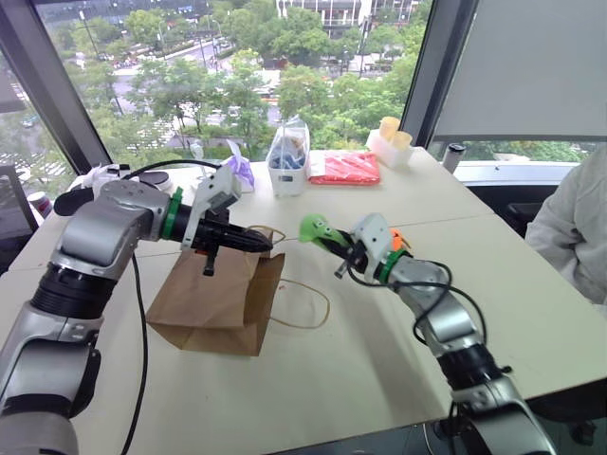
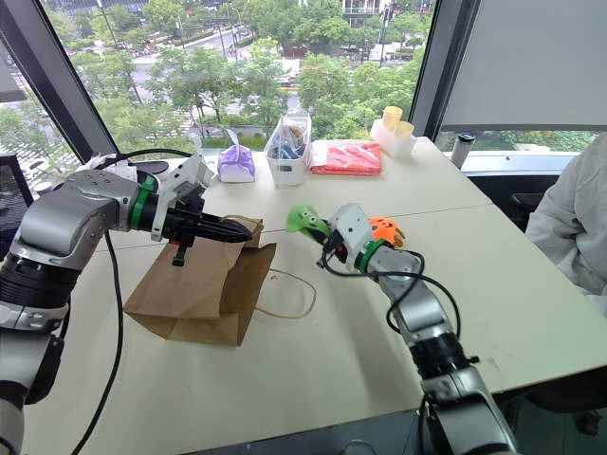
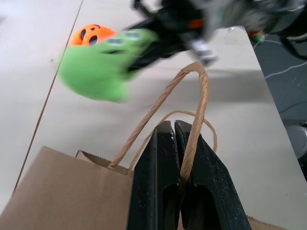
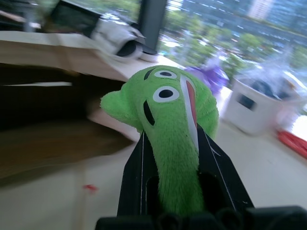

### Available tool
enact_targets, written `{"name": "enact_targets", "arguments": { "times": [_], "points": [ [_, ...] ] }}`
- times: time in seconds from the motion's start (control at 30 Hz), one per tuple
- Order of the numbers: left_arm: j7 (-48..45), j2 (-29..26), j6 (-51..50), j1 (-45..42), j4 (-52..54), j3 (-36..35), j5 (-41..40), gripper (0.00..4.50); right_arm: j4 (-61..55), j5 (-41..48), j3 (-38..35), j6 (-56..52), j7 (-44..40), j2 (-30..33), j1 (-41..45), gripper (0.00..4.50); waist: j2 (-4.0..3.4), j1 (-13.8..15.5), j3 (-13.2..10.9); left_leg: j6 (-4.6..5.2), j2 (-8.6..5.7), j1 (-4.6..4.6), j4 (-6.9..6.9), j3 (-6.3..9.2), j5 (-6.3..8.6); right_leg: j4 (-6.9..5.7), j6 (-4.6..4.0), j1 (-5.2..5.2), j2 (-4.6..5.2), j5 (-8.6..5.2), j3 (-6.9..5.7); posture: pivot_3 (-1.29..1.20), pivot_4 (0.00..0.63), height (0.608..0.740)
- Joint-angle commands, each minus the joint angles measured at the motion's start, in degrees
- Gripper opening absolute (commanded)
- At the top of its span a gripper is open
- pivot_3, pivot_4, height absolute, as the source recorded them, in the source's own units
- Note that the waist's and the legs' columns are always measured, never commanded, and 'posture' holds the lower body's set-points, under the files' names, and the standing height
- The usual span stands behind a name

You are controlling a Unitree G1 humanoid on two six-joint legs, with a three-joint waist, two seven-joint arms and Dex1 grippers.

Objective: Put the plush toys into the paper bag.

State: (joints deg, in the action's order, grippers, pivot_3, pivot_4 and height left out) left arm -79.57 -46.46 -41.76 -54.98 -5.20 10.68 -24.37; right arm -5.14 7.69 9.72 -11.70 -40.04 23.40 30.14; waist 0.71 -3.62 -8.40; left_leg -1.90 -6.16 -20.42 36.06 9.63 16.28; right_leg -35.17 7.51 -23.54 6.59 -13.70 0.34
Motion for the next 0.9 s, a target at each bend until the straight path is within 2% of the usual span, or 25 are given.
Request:
{"name": "enact_targets", "arguments": {
  "times": [0.03,0.33,0.6,0.9],
  "points": [
    [-0.94,0.07,0.95,-2.17,-0.27,-0.75,0.08,0.00,-7.97,-0.10,4.25,-3.07,-3.87,1.61,-1.22,0.01,0.02,0.05,0.01,0.02,0.01,0.06,0.03,-0.02,0.01,0.03,0.00,0.04,-0.02,-0.01,0.00,0.00,0.150,0.740],
    [-1.44,0.99,-0.61,-2.93,0.18,-1.56,-1.04,0.00,-1.03,-7.48,11.38,4.33,-4.34,-0.83,1.80,0.01,0.03,1.18,0.01,-0.08,0.05,0.07,0.09,-0.02,-0.06,-0.01,-0.01,0.04,-0.09,-0.01,0.01,0.00,0.150,0.740],
    [-1.68,1.34,-1.71,-2.90,1.16,-1.93,-2.08,0.00,15.32,-16.41,17.37,18.82,-3.16,-5.25,9.96,0.01,0.03,1.10,0.02,-0.09,0.03,0.04,0.06,0.00,-0.06,-0.02,-0.02,-0.02,-0.08,0.00,0.02,0.00,0.150,0.740],
    [-1.17,2.50,-1.24,-2.91,0.98,-2.27,-2.39,0.00,29.08,-20.74,19.53,27.13,-1.85,-12.93,17.54,0.01,0.03,1.01,0.02,-0.12,0.04,0.05,0.05,0.02,-0.07,-0.05,-0.02,-0.04,-0.10,0.00,0.02,0.00,0.150,0.740]
  ]
}}
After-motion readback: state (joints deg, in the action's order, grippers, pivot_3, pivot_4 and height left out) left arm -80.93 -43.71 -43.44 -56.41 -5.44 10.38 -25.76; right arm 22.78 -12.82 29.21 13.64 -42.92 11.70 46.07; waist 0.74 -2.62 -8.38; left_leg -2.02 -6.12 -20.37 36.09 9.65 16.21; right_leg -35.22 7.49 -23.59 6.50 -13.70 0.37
